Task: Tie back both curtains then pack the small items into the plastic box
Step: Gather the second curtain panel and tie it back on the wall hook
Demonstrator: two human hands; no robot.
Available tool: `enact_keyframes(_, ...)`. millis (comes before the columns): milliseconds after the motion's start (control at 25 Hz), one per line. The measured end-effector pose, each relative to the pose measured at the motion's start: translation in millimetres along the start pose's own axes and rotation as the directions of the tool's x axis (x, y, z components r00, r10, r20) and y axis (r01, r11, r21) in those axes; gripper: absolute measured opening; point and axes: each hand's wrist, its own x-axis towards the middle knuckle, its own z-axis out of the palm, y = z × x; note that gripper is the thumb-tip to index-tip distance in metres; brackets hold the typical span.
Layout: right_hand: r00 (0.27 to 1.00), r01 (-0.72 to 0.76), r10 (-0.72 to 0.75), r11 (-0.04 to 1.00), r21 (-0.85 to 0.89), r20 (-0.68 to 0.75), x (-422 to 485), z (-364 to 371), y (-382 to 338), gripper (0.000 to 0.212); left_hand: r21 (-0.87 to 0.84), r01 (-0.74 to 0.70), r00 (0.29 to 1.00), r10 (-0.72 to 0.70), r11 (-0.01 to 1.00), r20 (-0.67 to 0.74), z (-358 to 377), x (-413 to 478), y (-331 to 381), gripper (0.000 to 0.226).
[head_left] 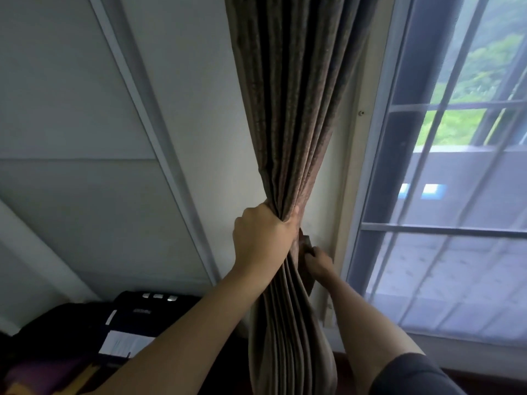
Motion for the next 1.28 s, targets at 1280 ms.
enact_keyframes(1280, 0.971, 0.139, -0.13, 0.99, 0.033, -0.2, -180, -179, -7, 0.041, -0.13, 0.103, 0.956, -0.062, 0.986, 0.287, 113, 8, 118, 0.038)
